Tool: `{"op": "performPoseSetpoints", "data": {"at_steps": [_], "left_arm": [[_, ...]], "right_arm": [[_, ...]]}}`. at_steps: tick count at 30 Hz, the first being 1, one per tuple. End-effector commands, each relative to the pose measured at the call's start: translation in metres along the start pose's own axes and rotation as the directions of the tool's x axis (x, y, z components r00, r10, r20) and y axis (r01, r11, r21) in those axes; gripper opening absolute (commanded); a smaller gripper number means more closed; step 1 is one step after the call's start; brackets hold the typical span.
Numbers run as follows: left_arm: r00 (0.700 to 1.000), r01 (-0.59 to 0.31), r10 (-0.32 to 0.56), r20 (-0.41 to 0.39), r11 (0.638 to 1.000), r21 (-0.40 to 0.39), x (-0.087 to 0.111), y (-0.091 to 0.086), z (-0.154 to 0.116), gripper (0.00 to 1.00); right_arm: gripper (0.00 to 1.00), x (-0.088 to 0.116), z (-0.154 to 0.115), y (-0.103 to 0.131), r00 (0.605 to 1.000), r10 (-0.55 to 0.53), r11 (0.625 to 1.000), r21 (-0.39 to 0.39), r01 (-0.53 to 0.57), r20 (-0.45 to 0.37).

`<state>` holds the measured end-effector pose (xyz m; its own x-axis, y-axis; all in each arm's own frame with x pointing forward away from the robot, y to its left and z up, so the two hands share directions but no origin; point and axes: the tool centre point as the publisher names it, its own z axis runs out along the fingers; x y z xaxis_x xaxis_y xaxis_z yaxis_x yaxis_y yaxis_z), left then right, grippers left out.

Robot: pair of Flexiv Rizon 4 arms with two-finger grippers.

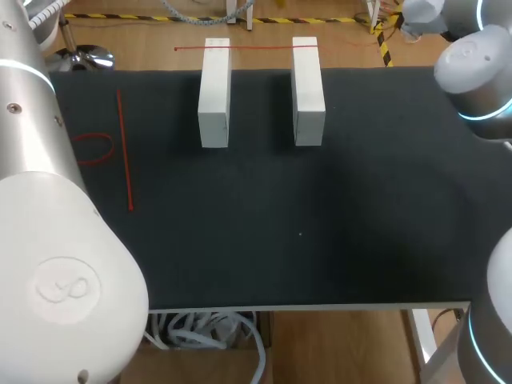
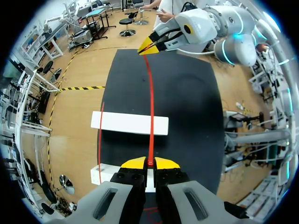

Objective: Grab the tape and strap the tape.

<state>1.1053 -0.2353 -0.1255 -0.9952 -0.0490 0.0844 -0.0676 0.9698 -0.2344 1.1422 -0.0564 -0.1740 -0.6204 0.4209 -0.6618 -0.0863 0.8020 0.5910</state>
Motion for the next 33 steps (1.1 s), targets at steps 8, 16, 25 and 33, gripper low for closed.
{"op": "performPoseSetpoints", "data": {"at_steps": [8, 16, 25, 33], "left_arm": [[1.000, 0.001, -0.001, -0.003, 1.000, -0.007, -0.001, -0.001, -0.002, 0.00], [1.000, 0.001, -0.001, -0.003, 1.000, -0.007, -0.001, -0.001, -0.002, 0.00], [1.000, 0.001, -0.001, -0.003, 1.000, -0.007, -0.001, -0.001, -0.002, 0.00], [1.000, 0.001, -0.001, -0.003, 1.000, -0.007, -0.001, -0.001, -0.002, 0.00]], "right_arm": [[0.00, 0.002, 0.017, 0.028, 0.992, -0.127, 0.991, 0.042, 0.127, -0.017], [0.00, 0.001, 0.016, 0.039, 0.931, -0.362, 0.932, 0.019, 0.363, -0.038], [0.00, -0.002, 0.011, 0.038, 0.935, -0.350, 0.937, 0.024, 0.349, 0.063], [0.00, 0.008, 0.010, 0.038, 0.961, -0.171, 0.985, 0.018, 0.172, 0.218]]}}
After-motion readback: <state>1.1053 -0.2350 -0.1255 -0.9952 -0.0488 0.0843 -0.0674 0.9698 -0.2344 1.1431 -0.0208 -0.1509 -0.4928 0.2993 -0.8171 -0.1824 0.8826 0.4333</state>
